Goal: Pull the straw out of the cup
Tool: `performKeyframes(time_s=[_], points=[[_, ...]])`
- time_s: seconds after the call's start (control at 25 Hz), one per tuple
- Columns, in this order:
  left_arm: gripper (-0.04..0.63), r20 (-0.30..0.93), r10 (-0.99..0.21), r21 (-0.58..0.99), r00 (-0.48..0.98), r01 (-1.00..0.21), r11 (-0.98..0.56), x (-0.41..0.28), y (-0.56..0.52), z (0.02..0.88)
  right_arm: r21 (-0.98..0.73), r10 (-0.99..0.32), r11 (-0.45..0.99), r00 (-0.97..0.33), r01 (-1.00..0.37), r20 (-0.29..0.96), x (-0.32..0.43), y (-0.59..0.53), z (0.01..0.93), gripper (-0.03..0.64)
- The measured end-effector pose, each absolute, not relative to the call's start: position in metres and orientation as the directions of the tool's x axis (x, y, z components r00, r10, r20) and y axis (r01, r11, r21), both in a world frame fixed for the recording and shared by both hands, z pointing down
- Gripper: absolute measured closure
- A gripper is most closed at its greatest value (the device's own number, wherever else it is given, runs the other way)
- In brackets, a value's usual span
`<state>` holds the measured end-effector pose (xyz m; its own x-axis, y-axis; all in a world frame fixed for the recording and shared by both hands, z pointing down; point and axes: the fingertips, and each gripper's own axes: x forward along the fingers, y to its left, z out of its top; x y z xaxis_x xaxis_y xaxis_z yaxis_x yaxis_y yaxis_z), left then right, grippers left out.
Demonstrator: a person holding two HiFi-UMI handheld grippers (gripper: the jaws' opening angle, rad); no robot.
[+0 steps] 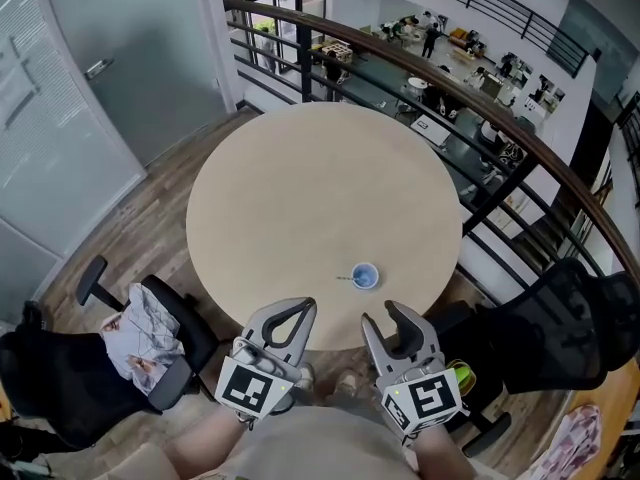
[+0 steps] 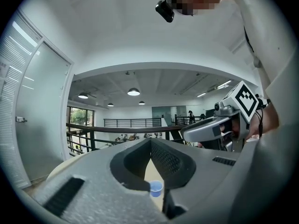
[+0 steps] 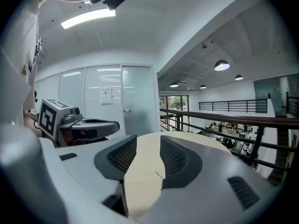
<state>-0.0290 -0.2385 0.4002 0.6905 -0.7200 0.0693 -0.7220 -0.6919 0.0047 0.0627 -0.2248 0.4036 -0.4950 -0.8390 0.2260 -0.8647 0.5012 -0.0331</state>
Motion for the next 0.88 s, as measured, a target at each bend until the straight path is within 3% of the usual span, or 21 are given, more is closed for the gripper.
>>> performKeyframes(time_s=[0.88], points=[[0.581, 0.16, -0.696, 0.045, 0.7, -0.709, -0.704, -0.023, -0.297, 0.477, -0.028, -0.718, 0.57, -0.514, -0.821, 0.469, 0.038, -0.298, 0.537, 0.463]])
